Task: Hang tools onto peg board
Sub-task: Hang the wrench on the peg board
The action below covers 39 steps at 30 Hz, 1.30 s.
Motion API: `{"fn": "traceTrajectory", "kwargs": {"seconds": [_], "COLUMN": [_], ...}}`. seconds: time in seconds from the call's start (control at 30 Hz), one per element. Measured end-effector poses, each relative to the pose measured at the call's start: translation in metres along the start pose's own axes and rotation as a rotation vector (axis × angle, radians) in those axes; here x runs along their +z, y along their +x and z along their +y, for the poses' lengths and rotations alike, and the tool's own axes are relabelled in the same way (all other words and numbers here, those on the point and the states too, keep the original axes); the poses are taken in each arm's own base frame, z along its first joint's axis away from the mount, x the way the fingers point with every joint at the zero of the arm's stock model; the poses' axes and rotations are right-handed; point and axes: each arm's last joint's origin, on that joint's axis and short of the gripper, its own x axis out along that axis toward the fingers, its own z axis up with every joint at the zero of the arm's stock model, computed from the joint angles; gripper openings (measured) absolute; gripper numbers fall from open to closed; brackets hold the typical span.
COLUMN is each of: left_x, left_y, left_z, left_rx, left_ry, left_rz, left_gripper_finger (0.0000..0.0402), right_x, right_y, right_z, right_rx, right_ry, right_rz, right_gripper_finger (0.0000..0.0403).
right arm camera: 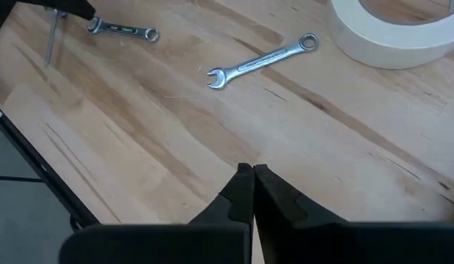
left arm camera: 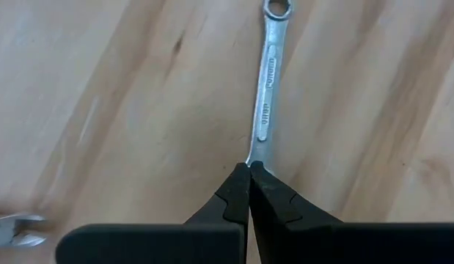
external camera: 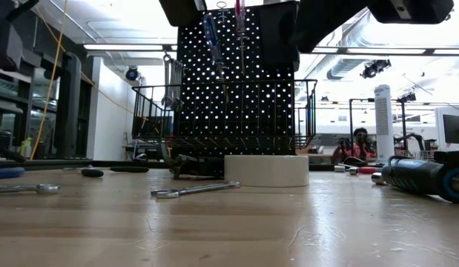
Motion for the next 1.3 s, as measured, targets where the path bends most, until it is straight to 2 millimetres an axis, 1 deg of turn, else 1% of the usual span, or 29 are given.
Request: {"fn": "traceTrajectory", "kwargs": {"seconds": [0.23,0.53,0.6,0.8,0.93,1.0,1.17,1.23,1.3], "left_x": [-0.002,-0.006,-0.008,-0.022,-0.03,-0.032,-0.034,-0.035,-0.036], "left_y": [0.002,0.013,0.015,0.02,0.019,0.018,0.018,0.018,0.018], "left_z": [-0.003,-0.009,-0.009,-0.015,-0.017,-0.017,-0.019,-0.022,-0.026], "left_rx": [-0.017,-0.013,-0.012,-0.043,-0.06,-0.065,-0.099,-0.137,-0.192], "left_ry": [0.009,0.0,0.035,0.353,0.537,0.643,0.947,1.035,1.101], "left_rz": [0.007,0.014,0.017,0.091,0.094,0.085,0.067,0.053,0.042], "left_gripper_finger": [0.0,0.0,0.0,0.0,0.0,0.0,0.0,0.0,0.0], "right_x": [0.0,0.0,0.0,-0.001,-0.002,0.001,0.014,0.017,0.018], "right_y": [0.0,0.0,0.0,0.0,0.0,0.001,0.006,0.014,0.025], "right_z": [0.0,0.0,0.0,0.0,0.004,0.011,0.035,0.042,0.047], "right_rx": [0.0,0.0,0.0,0.003,0.052,0.128,0.425,0.516,0.572], "right_ry": [0.0,-0.006,-0.009,-0.074,-0.18,-0.271,-0.523,-0.597,-0.632], "right_rz": [0.0,0.004,0.009,0.056,0.113,0.133,0.14,0.132,0.124], "right_gripper_finger": [0.0,0.0,0.0,0.0,0.0,0.0,0.0,0.0,0.0]}}
